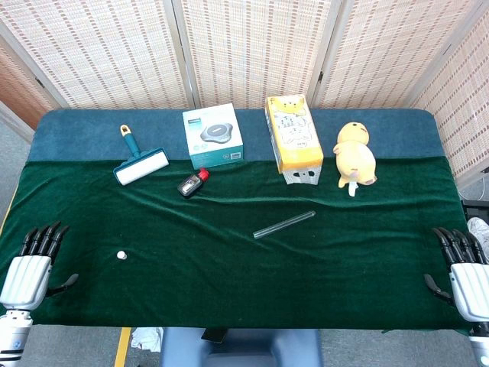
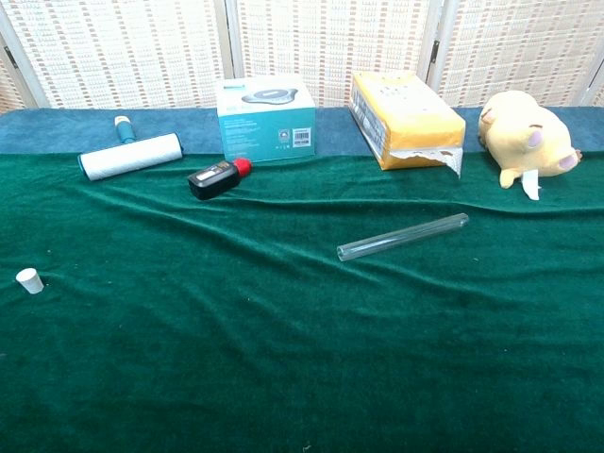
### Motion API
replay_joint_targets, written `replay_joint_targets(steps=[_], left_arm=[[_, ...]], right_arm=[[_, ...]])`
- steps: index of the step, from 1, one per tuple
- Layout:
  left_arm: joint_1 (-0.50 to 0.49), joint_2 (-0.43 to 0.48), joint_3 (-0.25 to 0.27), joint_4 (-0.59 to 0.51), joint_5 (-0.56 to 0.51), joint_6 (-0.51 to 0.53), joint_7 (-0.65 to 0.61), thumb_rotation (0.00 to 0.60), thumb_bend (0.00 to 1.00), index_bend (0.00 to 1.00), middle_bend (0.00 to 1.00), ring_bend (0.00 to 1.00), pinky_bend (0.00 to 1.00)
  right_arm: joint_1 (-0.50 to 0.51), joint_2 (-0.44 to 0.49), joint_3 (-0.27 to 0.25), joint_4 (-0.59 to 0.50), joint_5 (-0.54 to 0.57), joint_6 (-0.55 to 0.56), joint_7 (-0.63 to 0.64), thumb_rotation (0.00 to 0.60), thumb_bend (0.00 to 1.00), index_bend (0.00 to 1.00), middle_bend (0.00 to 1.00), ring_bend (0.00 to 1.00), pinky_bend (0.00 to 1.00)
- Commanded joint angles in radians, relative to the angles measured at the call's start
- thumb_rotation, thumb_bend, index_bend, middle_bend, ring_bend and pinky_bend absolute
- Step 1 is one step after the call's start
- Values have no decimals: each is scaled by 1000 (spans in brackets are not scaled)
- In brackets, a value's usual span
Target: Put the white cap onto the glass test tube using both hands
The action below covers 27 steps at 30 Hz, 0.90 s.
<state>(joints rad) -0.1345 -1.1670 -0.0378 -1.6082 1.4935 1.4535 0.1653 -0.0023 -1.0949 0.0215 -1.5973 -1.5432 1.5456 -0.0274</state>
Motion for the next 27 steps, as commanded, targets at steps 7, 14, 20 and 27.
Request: replay_joint_targets(steps=[7, 14, 20, 27], left_arm=[[3, -3, 0, -2, 8, 11, -1, 600, 256, 93, 74, 92, 0], [1, 4, 1, -16, 7, 5, 12, 600, 255, 93, 74, 91, 0], [-6, 2, -2, -18, 5, -4, 20, 600, 256, 94, 74, 91, 0], [-17, 1, -8, -15, 2, -15, 18, 600, 255, 94, 74, 91, 0]], right_arm=[[6, 1, 5, 2, 0, -7, 3, 600, 356, 49, 132, 65, 0], [10, -3, 7, 16, 2, -15, 15, 600, 355, 49, 137, 71, 0], [18, 2, 9, 10, -1, -24, 9, 600, 355, 49, 141, 73, 0], [37, 7, 11, -8, -14, -42, -16, 600, 354, 51, 165, 95, 5]])
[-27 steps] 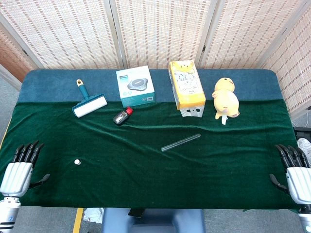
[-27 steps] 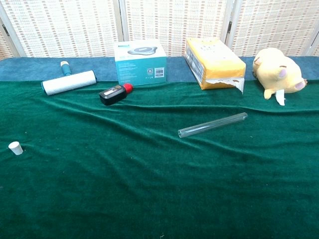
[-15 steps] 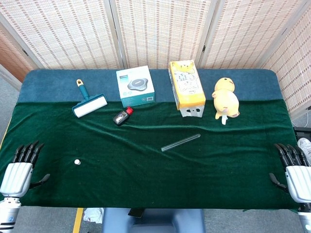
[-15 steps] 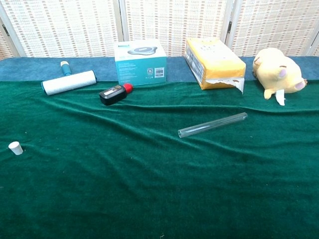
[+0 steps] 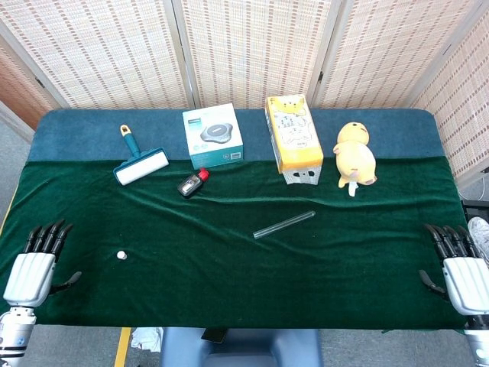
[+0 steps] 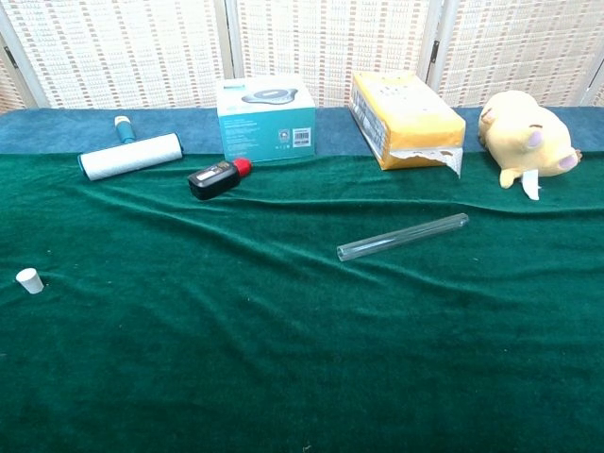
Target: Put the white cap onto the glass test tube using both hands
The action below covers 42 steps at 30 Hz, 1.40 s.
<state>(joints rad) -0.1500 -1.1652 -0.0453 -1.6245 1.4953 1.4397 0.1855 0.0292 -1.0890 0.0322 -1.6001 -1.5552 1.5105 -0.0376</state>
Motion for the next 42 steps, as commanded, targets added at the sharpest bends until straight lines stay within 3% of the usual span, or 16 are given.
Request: replay_joint_targets(steps=[1, 6, 10, 16, 18, 21, 24, 32, 42], left_arm=[[-4, -2, -1, 4, 3, -3, -6, 600, 256, 96, 74, 91, 0], [-47, -6, -1, 27, 46, -44, -44, 600, 256, 148, 169, 161, 0], [-116, -7, -8, 58, 81, -120, -85, 600, 277, 211, 300, 260, 69], [-214, -38, -16, 123, 89, -246, -104, 600, 291, 354, 595, 564, 512], [-234, -56, -16, 149, 88, -272, -105, 600, 291, 365, 667, 621, 617], [-258, -87, -13, 190, 79, -306, -116, 600, 290, 408, 857, 799, 795], [-276, -112, -7, 222, 60, -345, -130, 600, 290, 436, 984, 918, 911], [-293, -167, 8, 276, 26, -383, -117, 600, 292, 456, 1000, 976, 949], [-295, -189, 28, 310, -13, -410, -108, 600, 371, 478, 1000, 982, 961]], right_arm=[[9, 4, 0, -11, -3, -14, -12, 600, 351, 53, 168, 98, 5], [23, 11, 6, -28, 0, -28, -29, 600, 343, 57, 180, 109, 5], [27, 19, 13, -38, 7, -27, -36, 600, 344, 57, 185, 114, 6], [26, 34, 21, -52, 18, -20, -45, 600, 344, 70, 211, 128, 5], [25, 36, 21, -53, 21, -21, -44, 600, 344, 70, 213, 129, 5], [22, 39, 19, -52, 27, -21, -39, 600, 344, 71, 215, 131, 6], [20, 39, 20, -47, 34, -20, -32, 600, 343, 78, 216, 132, 5], [26, 33, 21, -34, 39, -31, -16, 600, 344, 79, 216, 134, 6], [35, 27, 26, -20, 45, -38, 3, 600, 343, 79, 216, 138, 5]])
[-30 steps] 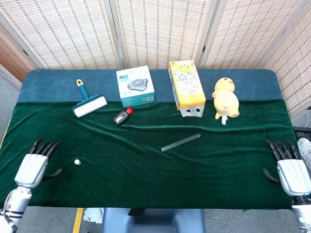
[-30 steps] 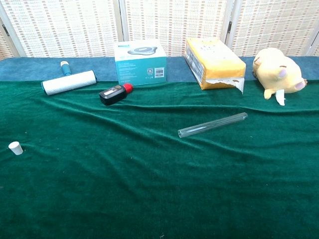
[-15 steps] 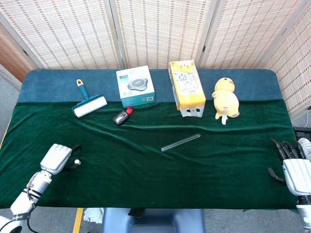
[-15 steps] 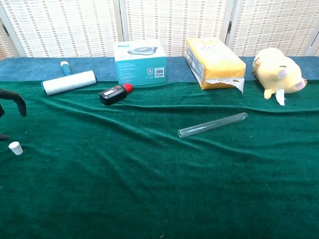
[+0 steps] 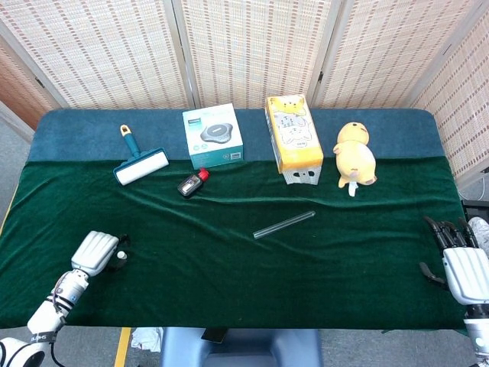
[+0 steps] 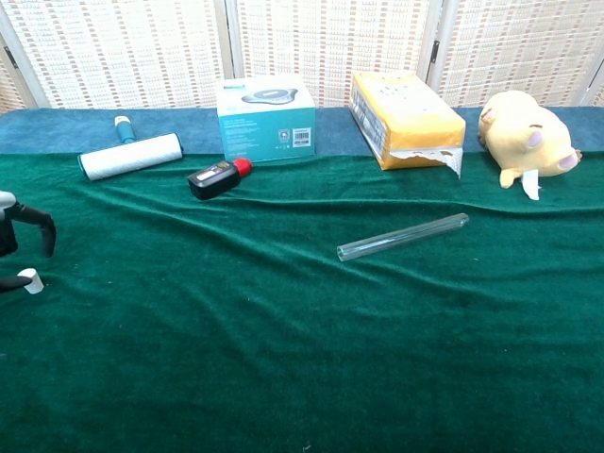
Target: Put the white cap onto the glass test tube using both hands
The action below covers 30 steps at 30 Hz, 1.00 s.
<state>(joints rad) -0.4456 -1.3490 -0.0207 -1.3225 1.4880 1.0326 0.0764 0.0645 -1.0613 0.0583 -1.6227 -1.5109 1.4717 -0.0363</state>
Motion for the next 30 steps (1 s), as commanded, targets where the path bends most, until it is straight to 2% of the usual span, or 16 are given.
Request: replay_joint_targets(steps=[1, 30], left_arm=[[0, -6, 5, 11, -8, -5, 3, 600, 375, 478, 1000, 982, 961], [-12, -26, 22, 54, -46, -25, 9, 600, 396, 510, 1000, 980, 961]], right_arm=[[-1, -1, 0, 4, 3, 0, 1, 600, 343, 79, 216, 139, 5], [-7, -5, -4, 13, 11, 5, 12, 600, 344, 79, 216, 146, 6]])
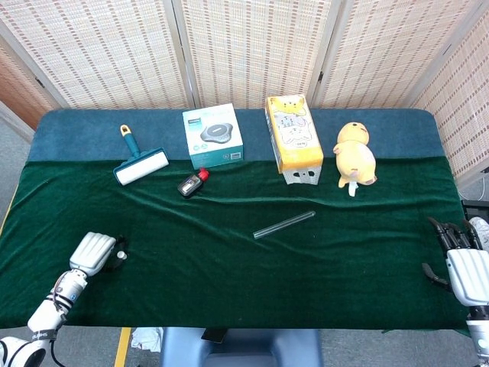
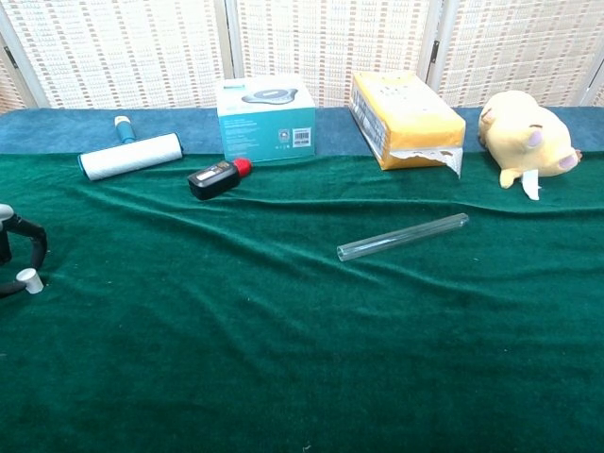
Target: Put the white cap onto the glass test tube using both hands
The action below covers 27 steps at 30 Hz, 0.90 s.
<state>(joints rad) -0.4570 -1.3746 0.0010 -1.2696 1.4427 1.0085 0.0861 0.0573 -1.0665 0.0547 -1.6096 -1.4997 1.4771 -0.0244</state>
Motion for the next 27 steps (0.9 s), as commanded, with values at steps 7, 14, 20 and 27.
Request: replay_joint_targets(steps=[7, 14, 20, 27], left_arm=[[-3, -7, 4, 13, 5, 2, -18, 600, 405, 576, 1000, 980, 962], [-1, -11, 2, 16, 3, 11, -47, 600, 444, 601, 1000, 980, 961], [-4, 21, -13, -23, 7, 27, -112, 600, 474, 604, 1000, 981, 960], [-8, 65, -19, -88, 27, 49, -169, 600, 498, 607, 1000, 980, 960]], right_arm=[[0, -1, -1, -2, -2, 2, -3, 600, 344, 80, 216, 146, 5], [3, 1, 0, -6, -4, -2, -8, 600, 343, 86, 216, 146, 5], [49, 9, 8, -27, -30, -47, -51, 600, 344, 95, 231, 164, 5], [187, -8, 33, -91, -68, -205, -180, 600, 343, 103, 355, 255, 189]])
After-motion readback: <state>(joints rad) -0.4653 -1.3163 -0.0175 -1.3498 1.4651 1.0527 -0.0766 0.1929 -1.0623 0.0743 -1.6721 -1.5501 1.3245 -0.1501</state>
